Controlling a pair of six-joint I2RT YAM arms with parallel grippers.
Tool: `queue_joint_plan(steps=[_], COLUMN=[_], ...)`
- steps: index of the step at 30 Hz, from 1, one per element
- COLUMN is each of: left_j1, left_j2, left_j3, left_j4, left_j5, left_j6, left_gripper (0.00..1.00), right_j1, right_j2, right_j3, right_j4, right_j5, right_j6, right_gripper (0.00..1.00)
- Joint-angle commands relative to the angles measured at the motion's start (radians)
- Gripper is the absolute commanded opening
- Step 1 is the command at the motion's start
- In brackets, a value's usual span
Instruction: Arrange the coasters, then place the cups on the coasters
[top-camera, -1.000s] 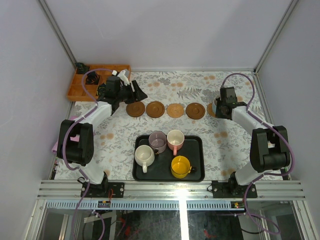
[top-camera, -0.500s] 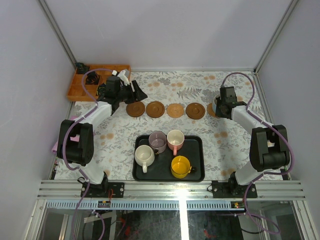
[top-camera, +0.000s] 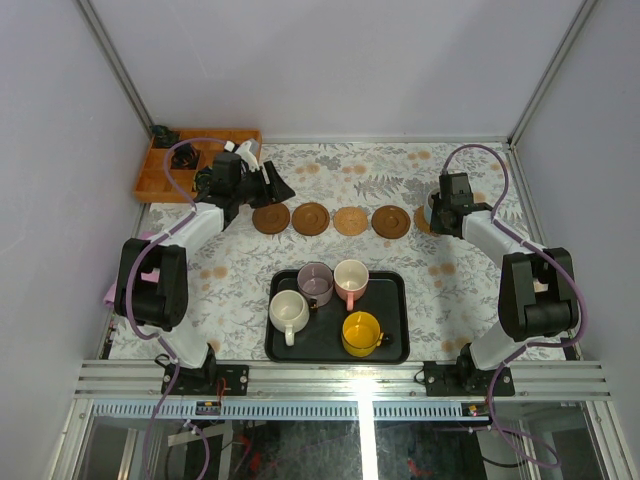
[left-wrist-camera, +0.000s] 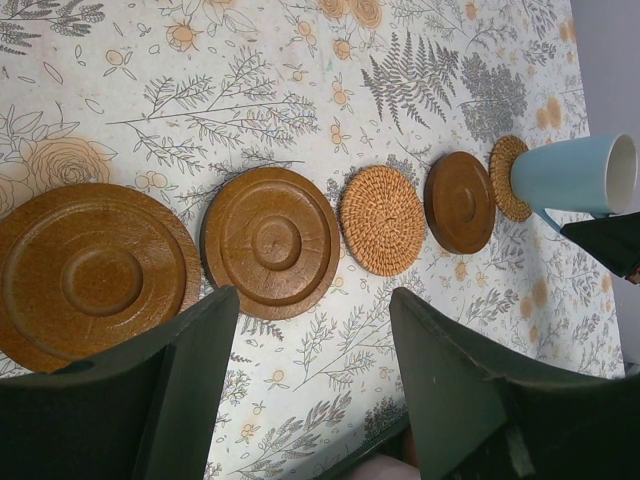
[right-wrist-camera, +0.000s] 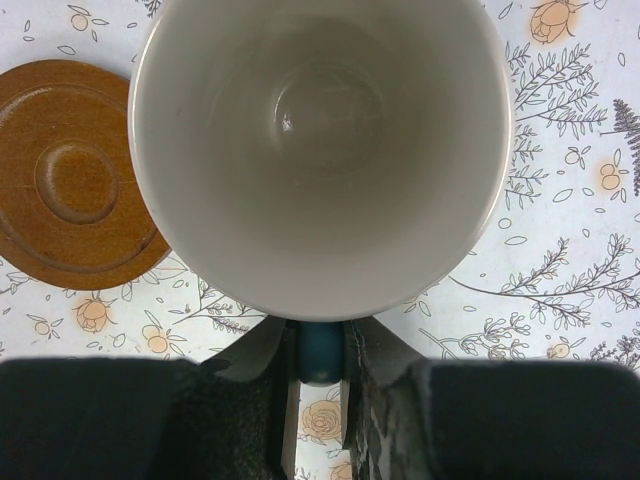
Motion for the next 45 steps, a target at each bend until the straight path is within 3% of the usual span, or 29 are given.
queue_joint_plan(steps=[1, 6, 10, 14, 23, 45], left_j1=[-0.006, -0.005, -0.004, -0.005, -0.005, -0.005], left_j2=[0.015, 0.018, 0.019, 0.018, 0.02, 0.014], left_j3=[0.003, 0.004, 0.006, 0.004, 0.007, -0.012], left_j4=[0.045, 0.046, 0.044, 0.041, 0.041, 0.052], left_j5=[0.015, 0.02, 0.021, 0.022, 0.026, 0.031], left_j6=[0.001, 0.001, 0.002, 0.005, 0.004, -0.003], left_gripper=[0.62, 0.62, 0.62, 0.63, 0.63, 0.63], right_j1=[-0.005, -0.005, -0.005, -0.005, -0.004, -0.004], right_j2=[-0.016, -0.016, -0.02, -0.036, -0.079, -0.118], right_j3=[0.057, 0.06, 0.066, 0.061, 0.027, -0.015], right_j4=[0.058, 0.027, -0.008, -0.04, -0.058, -0.07], right_j5=[0.004, 0.011, 0.026, 0.043, 0.058, 0.108], right_j6=[-0.004, -0.005, -0.004, -0.004, 0.015, 0.027], right_gripper=[0.09, 0.26, 0.47, 0.57, 0.58, 0.47])
